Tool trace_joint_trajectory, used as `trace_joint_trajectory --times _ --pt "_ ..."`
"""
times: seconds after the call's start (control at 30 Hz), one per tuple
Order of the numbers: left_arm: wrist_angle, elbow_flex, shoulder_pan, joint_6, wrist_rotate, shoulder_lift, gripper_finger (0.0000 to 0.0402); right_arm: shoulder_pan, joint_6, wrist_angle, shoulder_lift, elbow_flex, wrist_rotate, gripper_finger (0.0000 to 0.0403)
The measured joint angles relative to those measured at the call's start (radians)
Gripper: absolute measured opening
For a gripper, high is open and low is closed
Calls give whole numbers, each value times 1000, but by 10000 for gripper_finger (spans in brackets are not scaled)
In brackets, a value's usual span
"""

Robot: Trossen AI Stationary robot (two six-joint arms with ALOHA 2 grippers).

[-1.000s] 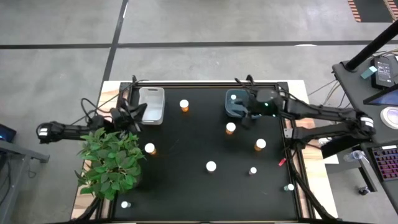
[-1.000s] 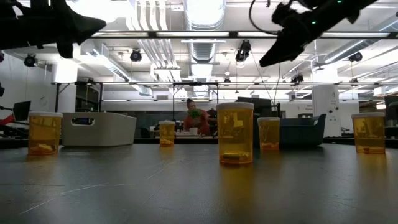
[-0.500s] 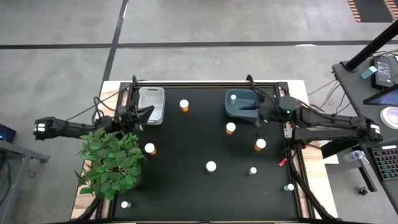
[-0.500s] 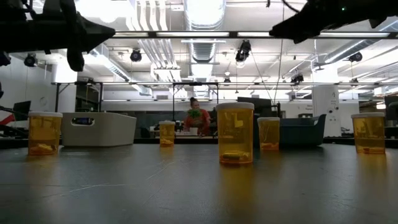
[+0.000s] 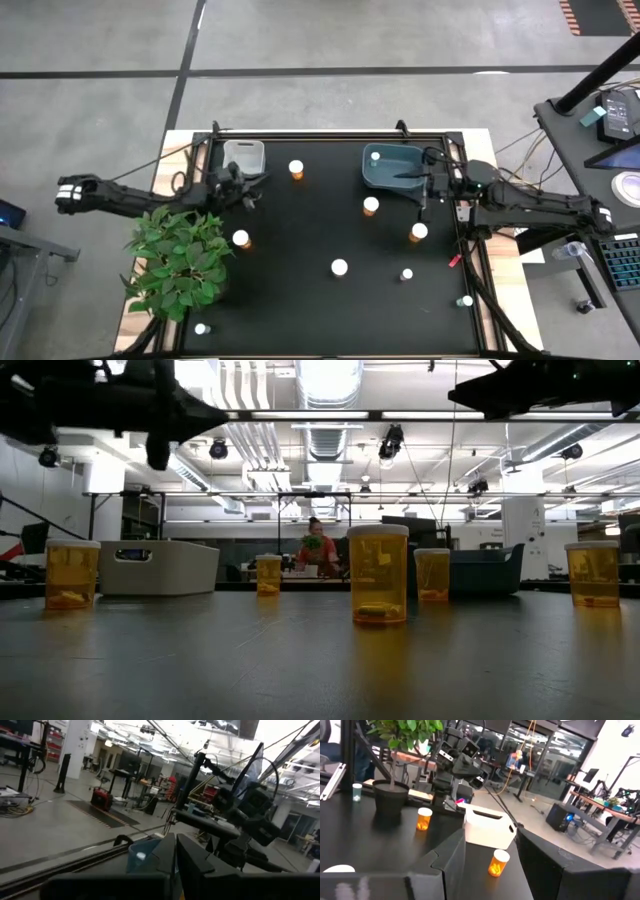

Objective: Pick and place medicine bottles into bin by pill shape (circle, oval)
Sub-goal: Put the big orange pill bottle into the white bin

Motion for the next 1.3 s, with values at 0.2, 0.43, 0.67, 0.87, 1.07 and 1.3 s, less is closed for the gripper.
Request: trace_joint_trajectory --times 0.2,0.43,0.67,0.87,1.07,1.3 --pt "-4 121 0 0 -1 161 0 0 1 -1 -11 -2 1 169" --pt "-4 249 0 2 -3 326 0 0 -8 -2 -10 -2 5 169" --pt "-48 359 9 -1 -3 448 0 0 -10 -3 -10 -2 13 169" --pt "-358 482 41 -123 -4 477 0 0 -22 -4 -10 -2 14 169" --pt "-696 621 75 -218 -1 506 0 0 -36 -4 -10 -2 15 169" --pt "-1027 749 140 -310 14 533 0 0 -43 -4 -9 -2 15 169"
